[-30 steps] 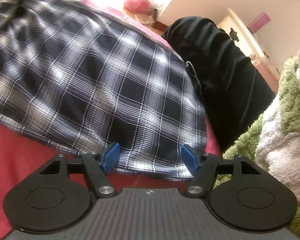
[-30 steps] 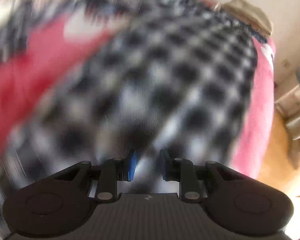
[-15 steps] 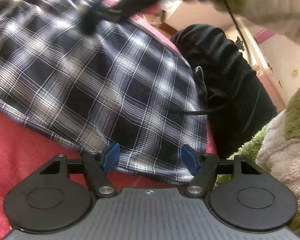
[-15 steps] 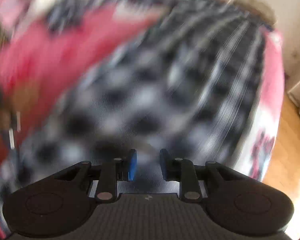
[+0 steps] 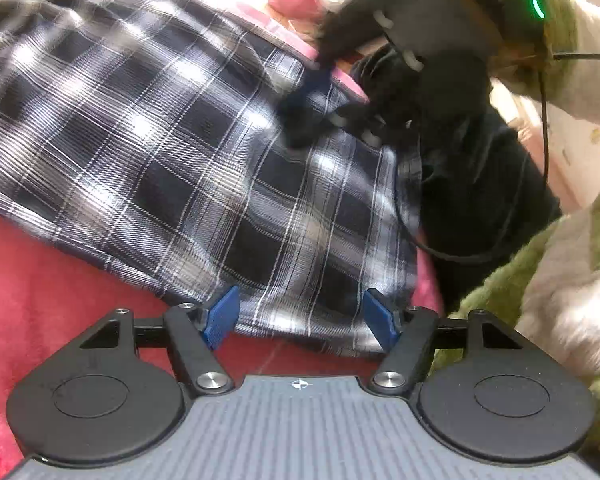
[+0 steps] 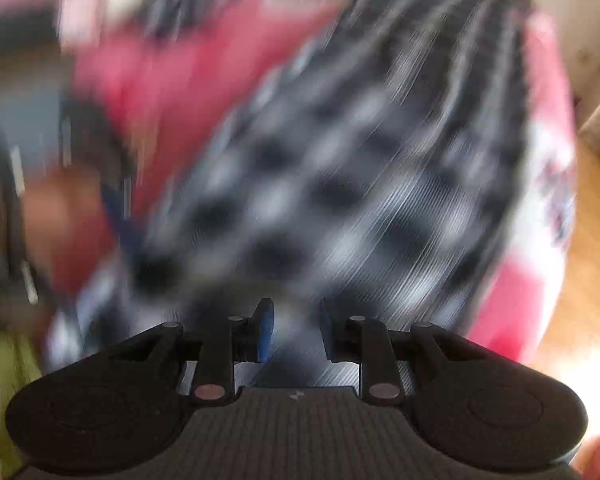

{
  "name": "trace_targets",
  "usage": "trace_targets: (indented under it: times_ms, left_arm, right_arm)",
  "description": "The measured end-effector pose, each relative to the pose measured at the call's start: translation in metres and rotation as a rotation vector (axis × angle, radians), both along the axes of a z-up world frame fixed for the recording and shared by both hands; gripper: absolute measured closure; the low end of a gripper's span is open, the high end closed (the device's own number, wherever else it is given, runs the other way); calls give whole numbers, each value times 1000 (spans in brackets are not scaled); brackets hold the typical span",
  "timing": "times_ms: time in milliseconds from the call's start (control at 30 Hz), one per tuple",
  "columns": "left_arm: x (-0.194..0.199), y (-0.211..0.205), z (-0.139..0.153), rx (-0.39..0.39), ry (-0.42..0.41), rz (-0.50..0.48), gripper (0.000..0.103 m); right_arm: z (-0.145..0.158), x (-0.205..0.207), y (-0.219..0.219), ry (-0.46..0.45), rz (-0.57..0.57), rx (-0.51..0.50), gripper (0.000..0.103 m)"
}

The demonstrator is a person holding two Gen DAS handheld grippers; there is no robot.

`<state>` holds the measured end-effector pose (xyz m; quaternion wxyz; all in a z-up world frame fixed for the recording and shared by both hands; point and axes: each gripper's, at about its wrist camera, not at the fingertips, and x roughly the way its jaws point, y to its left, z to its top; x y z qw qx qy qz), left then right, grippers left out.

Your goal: Fold clothes

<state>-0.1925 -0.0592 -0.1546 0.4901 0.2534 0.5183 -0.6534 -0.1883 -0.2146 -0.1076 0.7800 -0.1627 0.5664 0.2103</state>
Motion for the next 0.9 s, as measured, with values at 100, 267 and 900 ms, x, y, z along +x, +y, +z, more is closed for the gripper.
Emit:
trace_targets:
  times_ms: [100,267,900]
  left_arm:
    - [-2,0,2,10,-38,-17,35]
    - [-16,-8,6,49,-176,-68,35]
    - [13,9,63,238,-758,381,35]
  right_arm:
    - [0,-37,-2,22,-16,-49,76]
    - [13,-66,-8,161,-77,-139,76]
    - [29,-71,48,-180,-62,109,77]
